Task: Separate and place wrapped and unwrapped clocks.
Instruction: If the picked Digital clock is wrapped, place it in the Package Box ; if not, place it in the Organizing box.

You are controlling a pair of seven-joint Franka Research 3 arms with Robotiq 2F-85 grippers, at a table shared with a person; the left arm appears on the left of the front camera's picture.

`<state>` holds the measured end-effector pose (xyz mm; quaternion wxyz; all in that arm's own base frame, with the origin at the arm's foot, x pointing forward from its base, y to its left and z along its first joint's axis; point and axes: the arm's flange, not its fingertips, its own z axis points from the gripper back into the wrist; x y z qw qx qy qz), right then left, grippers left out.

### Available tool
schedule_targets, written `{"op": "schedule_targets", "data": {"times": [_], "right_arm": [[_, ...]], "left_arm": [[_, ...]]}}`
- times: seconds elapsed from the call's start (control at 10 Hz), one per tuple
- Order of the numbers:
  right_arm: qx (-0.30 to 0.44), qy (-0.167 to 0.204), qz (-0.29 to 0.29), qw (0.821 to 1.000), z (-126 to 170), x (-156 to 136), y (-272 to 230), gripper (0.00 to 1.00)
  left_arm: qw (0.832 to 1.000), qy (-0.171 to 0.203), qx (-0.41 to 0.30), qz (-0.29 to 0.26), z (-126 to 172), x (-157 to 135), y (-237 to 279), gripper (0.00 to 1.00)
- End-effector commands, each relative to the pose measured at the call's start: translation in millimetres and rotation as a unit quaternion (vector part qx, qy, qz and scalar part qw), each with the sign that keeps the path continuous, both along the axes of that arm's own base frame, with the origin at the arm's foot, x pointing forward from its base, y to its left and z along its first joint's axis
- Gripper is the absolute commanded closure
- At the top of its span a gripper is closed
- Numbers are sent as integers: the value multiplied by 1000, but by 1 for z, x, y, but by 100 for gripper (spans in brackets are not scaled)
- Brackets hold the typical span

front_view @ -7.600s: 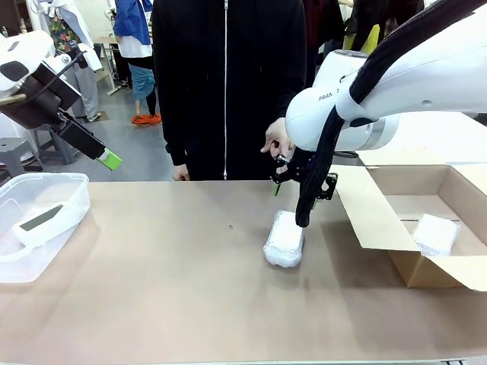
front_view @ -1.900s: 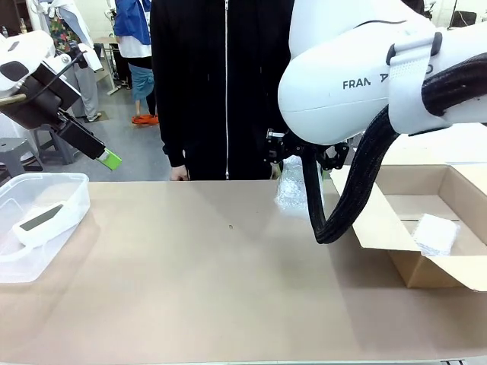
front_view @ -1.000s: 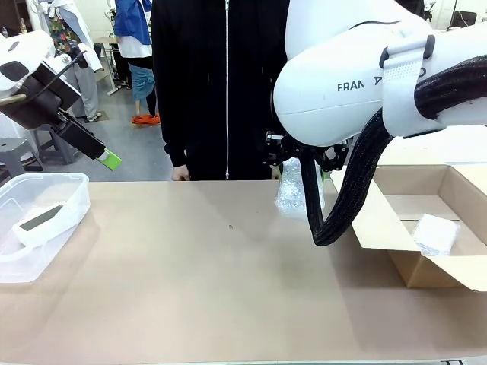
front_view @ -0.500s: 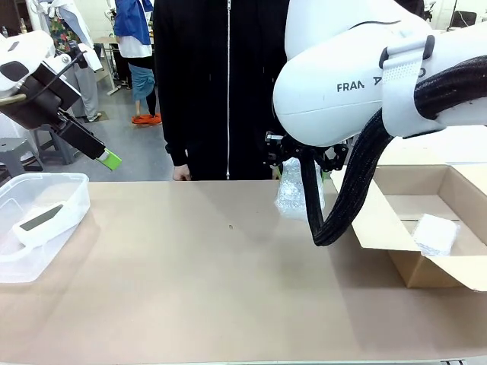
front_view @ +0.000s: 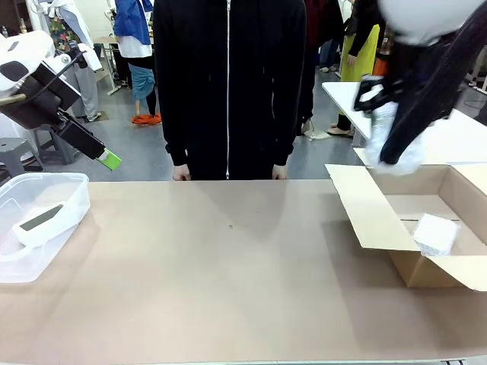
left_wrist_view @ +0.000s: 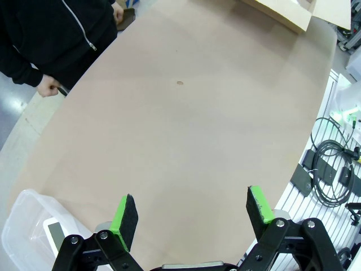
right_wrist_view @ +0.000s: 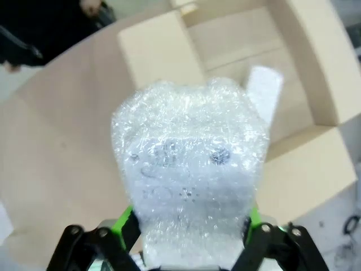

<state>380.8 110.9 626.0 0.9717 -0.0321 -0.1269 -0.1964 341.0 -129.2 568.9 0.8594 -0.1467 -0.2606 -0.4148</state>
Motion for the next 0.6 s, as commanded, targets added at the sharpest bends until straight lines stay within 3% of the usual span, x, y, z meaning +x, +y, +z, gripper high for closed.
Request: {"op": "schedule_targets", "data": {"times": [0.0,0.1,0.3,0.5], "right_arm": [[35,16,-42,998,-12,51,-45,20],[52,-8,-62,997,-29,68,-74,20],[77,14,-90,993,-63,92,-112,20],[89,13,-92,992,-91,106,-134,20]], "left_arm": [[1000,3,-7,-5,-1,0,1,0],[1000,3,-7,-5,-1,0,1,0],[1000,3,-7,-5,-1,0,1,0],[1000,3,-7,-5,-1,0,1,0]]}}
